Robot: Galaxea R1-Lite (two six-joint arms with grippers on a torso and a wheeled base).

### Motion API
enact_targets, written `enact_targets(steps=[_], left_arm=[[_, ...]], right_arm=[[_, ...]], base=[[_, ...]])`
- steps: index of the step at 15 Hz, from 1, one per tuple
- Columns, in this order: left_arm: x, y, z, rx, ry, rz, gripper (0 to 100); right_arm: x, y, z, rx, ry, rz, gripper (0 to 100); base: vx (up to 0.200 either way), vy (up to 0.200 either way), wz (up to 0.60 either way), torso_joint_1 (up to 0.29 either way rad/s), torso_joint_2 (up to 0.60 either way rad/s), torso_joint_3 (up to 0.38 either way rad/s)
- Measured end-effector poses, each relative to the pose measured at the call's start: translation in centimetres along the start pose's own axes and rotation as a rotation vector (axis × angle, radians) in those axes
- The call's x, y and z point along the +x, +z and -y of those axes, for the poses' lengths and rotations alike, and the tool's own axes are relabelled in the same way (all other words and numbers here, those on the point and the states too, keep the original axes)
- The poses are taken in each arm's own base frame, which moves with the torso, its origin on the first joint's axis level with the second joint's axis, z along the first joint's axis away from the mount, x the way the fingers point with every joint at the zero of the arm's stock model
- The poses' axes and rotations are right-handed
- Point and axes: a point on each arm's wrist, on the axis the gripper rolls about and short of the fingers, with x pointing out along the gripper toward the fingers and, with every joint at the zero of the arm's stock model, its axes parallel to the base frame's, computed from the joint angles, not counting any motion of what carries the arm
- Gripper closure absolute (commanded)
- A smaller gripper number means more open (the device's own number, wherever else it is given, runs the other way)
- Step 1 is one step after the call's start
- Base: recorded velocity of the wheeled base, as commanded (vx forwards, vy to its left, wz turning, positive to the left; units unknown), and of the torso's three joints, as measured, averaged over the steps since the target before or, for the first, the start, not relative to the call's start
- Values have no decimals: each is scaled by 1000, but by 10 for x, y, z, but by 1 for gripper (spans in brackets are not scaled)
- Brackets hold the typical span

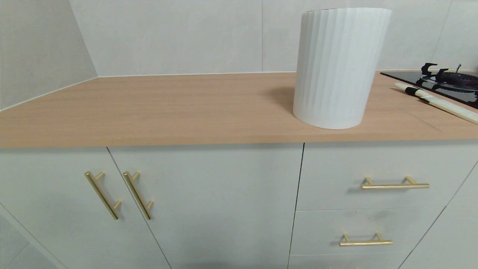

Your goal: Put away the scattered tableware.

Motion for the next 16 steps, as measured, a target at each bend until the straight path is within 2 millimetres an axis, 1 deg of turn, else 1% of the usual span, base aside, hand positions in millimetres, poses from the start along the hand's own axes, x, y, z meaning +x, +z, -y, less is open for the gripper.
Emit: enact_targets(steps=[1,11,16], left_arm=[[0,0,0,1,0,0,0],[0,0,0,3,0,0,0],[0,0,0,0,-1,0,0]], right_arm=[[0,0,0,0,0,0,0],[0,0,0,0,0,-1,0],[0,0,0,0,0,-1,0]], base=[[0,0,0,0,0,0],[0,-200,0,2,2,3],[0,0,0,0,0,0]])
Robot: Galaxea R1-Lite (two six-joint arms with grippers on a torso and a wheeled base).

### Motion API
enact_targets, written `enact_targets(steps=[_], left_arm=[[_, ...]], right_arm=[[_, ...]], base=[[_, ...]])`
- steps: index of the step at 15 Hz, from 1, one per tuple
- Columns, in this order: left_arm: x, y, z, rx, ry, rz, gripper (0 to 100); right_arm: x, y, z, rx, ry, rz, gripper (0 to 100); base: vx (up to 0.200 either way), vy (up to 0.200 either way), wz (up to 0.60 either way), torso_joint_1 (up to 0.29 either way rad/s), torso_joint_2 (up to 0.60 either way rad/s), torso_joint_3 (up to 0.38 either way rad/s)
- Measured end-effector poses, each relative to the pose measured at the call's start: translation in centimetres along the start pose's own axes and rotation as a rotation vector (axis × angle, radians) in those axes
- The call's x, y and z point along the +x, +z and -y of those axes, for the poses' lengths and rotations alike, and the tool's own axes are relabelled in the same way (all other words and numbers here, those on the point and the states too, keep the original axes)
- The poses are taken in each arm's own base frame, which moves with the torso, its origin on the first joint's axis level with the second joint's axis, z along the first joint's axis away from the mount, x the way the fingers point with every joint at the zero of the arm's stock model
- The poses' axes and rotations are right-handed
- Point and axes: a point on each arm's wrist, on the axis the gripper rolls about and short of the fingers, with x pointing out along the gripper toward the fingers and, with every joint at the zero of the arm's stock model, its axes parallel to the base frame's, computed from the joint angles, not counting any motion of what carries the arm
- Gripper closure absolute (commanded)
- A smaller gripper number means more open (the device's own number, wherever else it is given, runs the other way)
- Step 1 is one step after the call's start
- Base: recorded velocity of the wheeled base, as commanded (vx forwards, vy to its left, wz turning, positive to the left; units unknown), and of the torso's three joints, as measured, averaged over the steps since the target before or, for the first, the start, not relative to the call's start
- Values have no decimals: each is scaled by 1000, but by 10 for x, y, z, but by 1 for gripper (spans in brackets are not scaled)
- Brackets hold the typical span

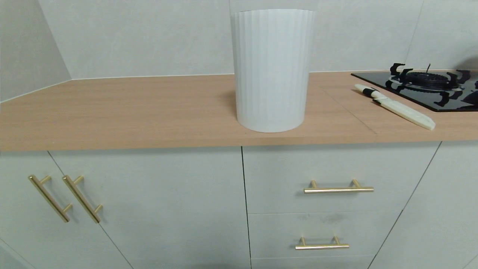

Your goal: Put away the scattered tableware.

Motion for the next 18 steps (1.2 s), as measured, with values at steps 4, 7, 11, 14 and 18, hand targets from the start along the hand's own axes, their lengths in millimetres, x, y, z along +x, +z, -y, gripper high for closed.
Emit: enact_targets(steps=[4,7,11,14,18], left_arm=[[0,0,0,0,1,0,0],[0,0,0,-2,2,0,0],[0,0,0,-2,2,0,0],[0,0,0,-3,2,0,0],[0,0,0,-3,2,0,0]], right_arm=[[0,0,0,0,0,0,0],[0,0,0,0,0,1,0],[0,0,0,0,0,1,0],[0,0,0,0,0,0,0],[0,0,0,0,0,0,0]], base=[[50,0,0,3,1,2],[133,0,0,-5,0,2],[0,0,0,0,0,0],[0,0,0,0,0,0],[0,0,0,17,-78,-57]])
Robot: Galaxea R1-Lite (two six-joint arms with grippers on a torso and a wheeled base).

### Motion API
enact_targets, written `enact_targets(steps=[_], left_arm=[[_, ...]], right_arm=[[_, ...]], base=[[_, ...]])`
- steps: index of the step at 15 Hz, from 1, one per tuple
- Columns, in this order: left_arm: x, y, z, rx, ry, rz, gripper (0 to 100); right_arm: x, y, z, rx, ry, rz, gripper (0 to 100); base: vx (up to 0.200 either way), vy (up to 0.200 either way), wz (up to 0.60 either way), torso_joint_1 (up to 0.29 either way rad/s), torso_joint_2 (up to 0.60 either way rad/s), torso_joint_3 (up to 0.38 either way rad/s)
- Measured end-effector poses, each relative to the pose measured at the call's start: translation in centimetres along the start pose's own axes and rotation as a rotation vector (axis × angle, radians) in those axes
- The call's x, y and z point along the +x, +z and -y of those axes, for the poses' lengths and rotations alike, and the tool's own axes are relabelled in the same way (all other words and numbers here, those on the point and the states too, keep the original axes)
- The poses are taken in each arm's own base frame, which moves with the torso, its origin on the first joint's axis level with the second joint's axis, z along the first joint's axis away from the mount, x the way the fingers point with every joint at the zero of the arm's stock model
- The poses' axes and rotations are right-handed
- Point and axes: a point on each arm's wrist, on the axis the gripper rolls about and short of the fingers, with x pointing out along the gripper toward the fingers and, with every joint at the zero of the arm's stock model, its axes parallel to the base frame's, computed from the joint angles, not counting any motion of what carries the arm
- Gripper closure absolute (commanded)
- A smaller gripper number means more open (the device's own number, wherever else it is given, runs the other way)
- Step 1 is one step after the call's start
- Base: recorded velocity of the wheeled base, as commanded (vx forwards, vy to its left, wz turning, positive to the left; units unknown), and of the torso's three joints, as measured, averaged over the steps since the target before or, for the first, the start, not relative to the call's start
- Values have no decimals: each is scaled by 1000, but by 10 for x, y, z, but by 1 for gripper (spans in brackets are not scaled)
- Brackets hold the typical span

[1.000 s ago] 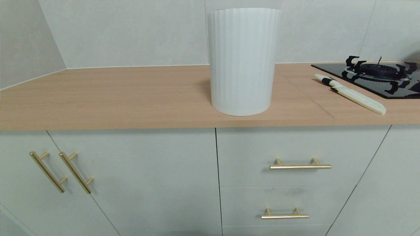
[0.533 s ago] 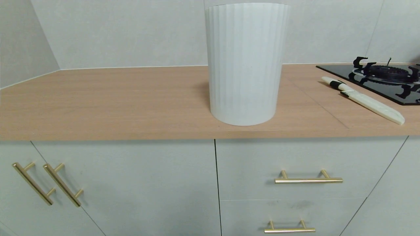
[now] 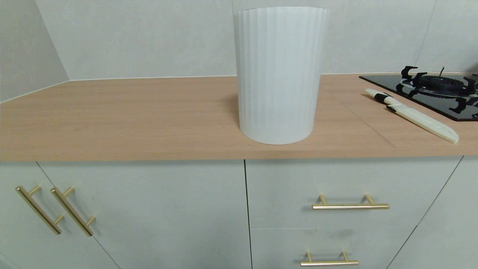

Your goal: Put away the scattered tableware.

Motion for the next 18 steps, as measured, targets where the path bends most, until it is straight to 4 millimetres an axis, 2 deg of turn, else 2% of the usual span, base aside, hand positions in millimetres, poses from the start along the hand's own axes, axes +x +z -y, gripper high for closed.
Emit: enact_targets(steps=[3,18], left_arm=[[0,0,0,0,-1,0,0],[0,0,0,0,0,0,0]], right_arm=[[0,0,0,0,0,-1,0],[0,0,0,0,-1,0,0]], base=[[0,0,0,76,-235,-266],[0,0,0,191,-496,-285]])
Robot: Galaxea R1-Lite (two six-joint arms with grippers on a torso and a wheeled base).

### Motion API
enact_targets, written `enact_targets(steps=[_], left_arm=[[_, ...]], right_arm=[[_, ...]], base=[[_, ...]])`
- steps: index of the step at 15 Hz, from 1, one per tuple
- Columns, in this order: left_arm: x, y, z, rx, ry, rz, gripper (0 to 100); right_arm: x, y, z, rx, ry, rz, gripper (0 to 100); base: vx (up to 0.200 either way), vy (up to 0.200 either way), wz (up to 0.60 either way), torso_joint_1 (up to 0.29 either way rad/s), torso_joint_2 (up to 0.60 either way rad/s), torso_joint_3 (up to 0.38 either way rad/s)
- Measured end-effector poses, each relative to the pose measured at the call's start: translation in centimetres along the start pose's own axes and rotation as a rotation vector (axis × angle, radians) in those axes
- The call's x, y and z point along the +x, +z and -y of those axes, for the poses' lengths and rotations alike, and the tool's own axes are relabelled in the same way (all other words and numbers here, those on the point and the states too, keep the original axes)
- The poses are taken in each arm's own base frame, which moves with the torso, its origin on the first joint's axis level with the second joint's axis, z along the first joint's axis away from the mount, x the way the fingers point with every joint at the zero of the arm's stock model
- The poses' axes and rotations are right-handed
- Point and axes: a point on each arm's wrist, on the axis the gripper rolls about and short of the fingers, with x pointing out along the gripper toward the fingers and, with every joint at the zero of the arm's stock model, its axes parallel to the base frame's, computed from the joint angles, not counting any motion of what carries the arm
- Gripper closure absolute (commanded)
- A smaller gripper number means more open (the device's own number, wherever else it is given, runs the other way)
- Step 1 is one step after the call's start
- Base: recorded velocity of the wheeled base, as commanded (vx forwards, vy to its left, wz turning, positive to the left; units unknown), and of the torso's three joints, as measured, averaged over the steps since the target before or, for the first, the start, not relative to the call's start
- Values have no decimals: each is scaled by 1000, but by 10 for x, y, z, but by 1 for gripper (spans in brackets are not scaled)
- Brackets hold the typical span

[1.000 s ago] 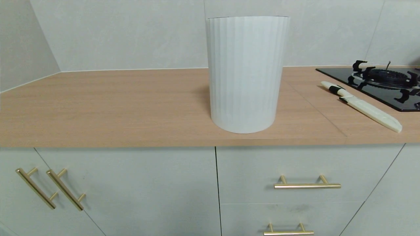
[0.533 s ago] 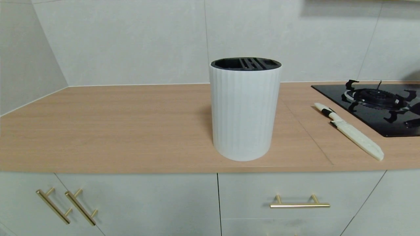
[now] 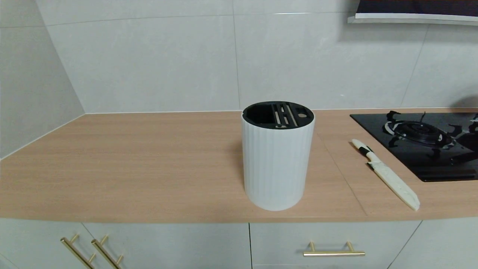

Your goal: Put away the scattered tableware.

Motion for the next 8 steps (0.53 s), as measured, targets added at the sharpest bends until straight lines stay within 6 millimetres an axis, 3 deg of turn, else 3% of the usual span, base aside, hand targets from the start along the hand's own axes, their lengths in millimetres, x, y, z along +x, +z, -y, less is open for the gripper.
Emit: enact_targets(steps=[8], left_arm=[[0,0,0,1,0,0,0]], right_arm=[[0,0,0,-1,0,0,0]], base=[[0,0,0,242,-529,-289]])
